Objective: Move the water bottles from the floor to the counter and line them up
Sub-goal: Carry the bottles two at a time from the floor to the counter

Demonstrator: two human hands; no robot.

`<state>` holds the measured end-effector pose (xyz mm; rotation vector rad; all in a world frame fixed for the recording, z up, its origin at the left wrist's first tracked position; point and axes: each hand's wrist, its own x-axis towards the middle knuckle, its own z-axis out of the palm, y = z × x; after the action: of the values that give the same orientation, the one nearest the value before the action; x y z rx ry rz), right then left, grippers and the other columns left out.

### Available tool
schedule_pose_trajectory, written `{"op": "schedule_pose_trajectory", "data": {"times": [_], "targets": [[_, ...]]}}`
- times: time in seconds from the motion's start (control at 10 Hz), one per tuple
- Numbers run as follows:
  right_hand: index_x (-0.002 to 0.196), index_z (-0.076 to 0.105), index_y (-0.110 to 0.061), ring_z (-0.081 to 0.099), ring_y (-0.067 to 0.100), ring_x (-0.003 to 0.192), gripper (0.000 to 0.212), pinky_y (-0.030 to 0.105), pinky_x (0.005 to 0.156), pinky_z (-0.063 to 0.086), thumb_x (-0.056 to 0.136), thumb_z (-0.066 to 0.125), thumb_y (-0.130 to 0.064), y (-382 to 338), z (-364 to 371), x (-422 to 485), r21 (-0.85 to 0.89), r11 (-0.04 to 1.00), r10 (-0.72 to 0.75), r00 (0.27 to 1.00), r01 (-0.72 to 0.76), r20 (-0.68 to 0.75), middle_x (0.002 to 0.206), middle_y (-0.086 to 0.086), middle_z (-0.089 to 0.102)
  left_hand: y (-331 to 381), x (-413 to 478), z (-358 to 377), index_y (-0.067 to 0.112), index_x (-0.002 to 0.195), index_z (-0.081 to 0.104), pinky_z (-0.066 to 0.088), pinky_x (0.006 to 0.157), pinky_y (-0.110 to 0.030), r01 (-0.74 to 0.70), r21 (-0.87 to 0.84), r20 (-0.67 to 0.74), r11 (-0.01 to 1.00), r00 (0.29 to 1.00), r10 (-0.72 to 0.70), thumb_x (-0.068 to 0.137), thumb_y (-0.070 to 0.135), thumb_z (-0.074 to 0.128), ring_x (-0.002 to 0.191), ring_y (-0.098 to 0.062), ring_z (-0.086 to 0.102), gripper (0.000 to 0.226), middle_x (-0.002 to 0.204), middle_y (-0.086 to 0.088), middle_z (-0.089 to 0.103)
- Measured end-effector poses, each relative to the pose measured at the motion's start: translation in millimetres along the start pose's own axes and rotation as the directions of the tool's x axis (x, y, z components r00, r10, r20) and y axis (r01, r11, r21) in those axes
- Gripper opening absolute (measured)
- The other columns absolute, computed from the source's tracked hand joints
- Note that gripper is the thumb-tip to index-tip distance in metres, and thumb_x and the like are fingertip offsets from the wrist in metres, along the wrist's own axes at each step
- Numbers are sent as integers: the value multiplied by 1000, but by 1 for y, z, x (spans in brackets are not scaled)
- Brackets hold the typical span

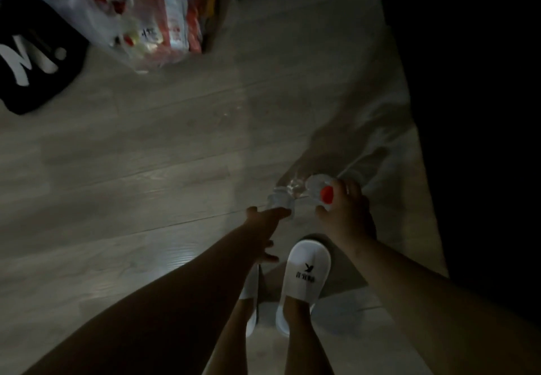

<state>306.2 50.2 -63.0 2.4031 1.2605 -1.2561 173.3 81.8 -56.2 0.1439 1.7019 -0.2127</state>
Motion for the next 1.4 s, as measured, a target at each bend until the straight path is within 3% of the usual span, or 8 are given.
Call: {"op": "schedule_pose_trajectory", "data": {"times": [0.2, 0.4, 0.6, 0.7, 1.0, 1.2, 1.3, 1.4], "targets": [[136, 41, -22, 51, 37, 116, 46, 31, 79, 40, 92, 51, -14, -3, 12, 44, -35, 999, -8, 981, 15, 192, 145, 16, 31, 7, 48, 7, 24, 147, 21, 50, 78, -51, 72, -181, 89, 981, 994, -56, 78, 30, 73, 125, -45, 42, 86, 149, -19, 26], [128, 52, -18, 51, 34, 120, 38, 36, 94, 46, 91, 54, -14, 0, 22, 67, -39, 999, -5, 980, 13, 198, 128, 13, 55, 7, 71, 17, 24, 138, 33, 59, 69, -45, 106, -256, 152, 961, 986, -68, 70, 35, 79, 98, -40, 59, 83, 130, -23, 43], [125, 54, -15, 54, 38, 117, 34, 48, 96, 50, 91, 50, -13, -1, 26, 71, 36, 999, 22, 965, -33, 262, 128, 14, 56, 4, 69, 8, 5, 92, 44, 51, 41, -18, 162, -287, 192, 944, 975, -109, 89, 16, 62, 50, -12, 57, 22, 75, -11, 54], [135, 45, -17, 56, 38, 116, 47, 48, 96, 50, 89, 52, -8, 4, 25, 62, 164, 981, 51, 947, -108, 318, 132, 17, 53, 1, 56, -13, 3, 91, 47, 47, 36, -14, 177, -243, 165, 954, 976, -139, 92, 20, 57, 48, -9, 52, 20, 74, -10, 50], [137, 36, -5, 45, 31, 129, 50, 38, 108, 40, 91, 56, -6, -14, 18, -22, 153, 954, 181, 901, -258, 396, 140, 16, 44, -21, -4, -68, 5, 136, 36, 55, 43, -29, 117, -284, 28, 952, 993, -114, 93, 23, 57, 73, -18, 55, 51, 89, -12, 51], [127, 48, -23, 59, 31, 101, 37, 40, 68, 60, 91, 55, -20, -45, 7, -68, 278, 850, 291, 839, -448, 461, 120, 15, 54, -32, -60, -107, 5, 118, 44, 53, 38, -32, 116, -187, 19, 975, 993, -115, 93, 22, 56, 56, -11, 42, 33, 76, -8, 51], [125, 48, -21, 58, 31, 98, 35, 40, 67, 60, 92, 55, -15, -66, -4, -94, 394, 796, 288, 860, -460, 422, 120, 16, 52, -40, -91, -124, 8, 113, 43, 57, 47, -34, 94, -264, 30, 960, 996, -89, 93, 23, 56, 58, -12, 45, 29, 78, -10, 52], [123, 50, -17, 58, 27, 96, 34, 34, 68, 58, 90, 57, -14, -93, -19, -116, 436, 813, 235, 902, -386, 362, 107, 12, 51, -47, -122, -141, 11, 111, 39, 54, 73, -42, 84, -469, 48, 879, 996, -70, 93, 22, 56, 70, -17, 52, 27, 84, -12, 51]]}}
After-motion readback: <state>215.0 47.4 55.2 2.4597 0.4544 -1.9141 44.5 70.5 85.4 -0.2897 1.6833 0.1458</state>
